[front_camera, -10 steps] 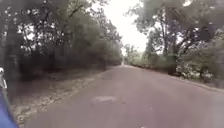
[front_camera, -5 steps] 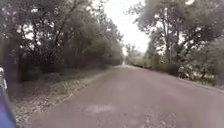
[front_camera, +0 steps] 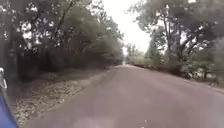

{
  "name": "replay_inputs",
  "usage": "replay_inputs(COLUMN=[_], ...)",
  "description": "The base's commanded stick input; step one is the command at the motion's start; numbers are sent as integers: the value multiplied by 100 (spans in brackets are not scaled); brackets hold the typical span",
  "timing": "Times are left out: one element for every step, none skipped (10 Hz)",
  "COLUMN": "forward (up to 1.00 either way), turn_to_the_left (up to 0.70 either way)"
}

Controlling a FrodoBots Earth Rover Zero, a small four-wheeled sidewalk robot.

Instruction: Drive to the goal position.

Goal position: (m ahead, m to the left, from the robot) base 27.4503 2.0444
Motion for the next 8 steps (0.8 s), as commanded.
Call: replay_inputs(forward=[70, 70, 70, 70, 70, 70, 70, 70], turn_to_the_left=[-1, -1, -1, -1, -1, -1, -1, -1])
